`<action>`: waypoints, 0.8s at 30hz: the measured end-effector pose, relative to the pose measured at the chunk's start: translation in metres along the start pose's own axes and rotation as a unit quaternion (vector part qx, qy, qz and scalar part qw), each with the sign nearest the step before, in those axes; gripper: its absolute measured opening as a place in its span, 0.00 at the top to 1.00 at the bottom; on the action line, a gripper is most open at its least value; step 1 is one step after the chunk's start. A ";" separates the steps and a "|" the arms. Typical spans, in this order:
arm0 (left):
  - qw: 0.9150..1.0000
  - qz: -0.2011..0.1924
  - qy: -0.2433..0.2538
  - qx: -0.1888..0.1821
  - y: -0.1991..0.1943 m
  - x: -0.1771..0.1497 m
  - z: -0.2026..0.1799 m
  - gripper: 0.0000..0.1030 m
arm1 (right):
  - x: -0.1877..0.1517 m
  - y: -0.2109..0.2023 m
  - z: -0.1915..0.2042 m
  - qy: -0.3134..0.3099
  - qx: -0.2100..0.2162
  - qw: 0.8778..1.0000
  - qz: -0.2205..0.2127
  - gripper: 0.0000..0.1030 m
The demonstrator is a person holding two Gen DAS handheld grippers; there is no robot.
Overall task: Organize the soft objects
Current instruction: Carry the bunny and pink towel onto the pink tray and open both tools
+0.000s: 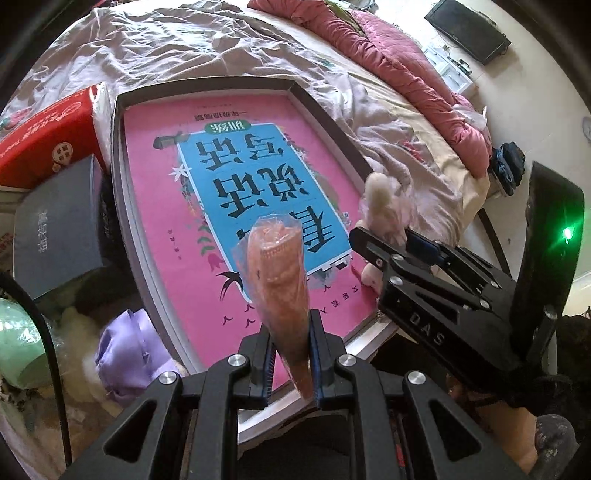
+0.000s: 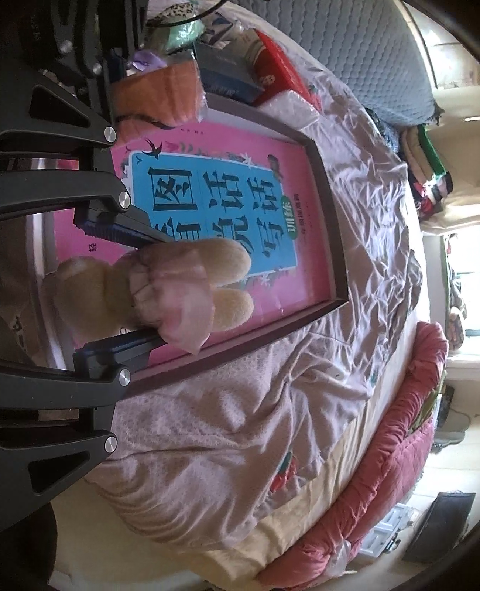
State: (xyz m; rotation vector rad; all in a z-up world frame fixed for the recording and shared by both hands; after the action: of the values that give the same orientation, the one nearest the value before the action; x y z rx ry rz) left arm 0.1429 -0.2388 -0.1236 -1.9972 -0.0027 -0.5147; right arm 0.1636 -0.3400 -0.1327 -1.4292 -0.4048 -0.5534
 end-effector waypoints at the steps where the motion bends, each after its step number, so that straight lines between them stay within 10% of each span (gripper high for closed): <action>1: 1.000 0.000 0.000 0.001 0.001 0.001 0.000 0.84 | 0.000 0.002 0.000 0.004 0.004 1.000 0.002 0.57; 10: 1.000 0.000 -0.004 0.012 0.004 0.002 0.005 0.82 | -0.004 0.007 -0.005 0.030 0.018 0.999 0.003 0.53; 24: 0.999 -0.001 -0.009 0.052 -0.006 0.003 0.016 0.51 | -0.007 -0.003 -0.014 0.034 0.002 0.999 -0.009 0.43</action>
State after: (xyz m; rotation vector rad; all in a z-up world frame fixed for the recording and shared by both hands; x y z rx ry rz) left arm 0.1499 -0.2229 -0.1237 -1.9003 -0.0415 -0.4891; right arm 0.1553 -0.3529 -0.1357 -1.3993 -0.3642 -0.6136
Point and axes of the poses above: each gripper's, at about its wrist camera, not at the fingertips, and y roughly the way its jaws point, z to its left, x to its top, the point moved 8 cm from there along y, roughly the way its jaws point, and after that the axes turned 3 degrees about -z, right-handed, at the moved point
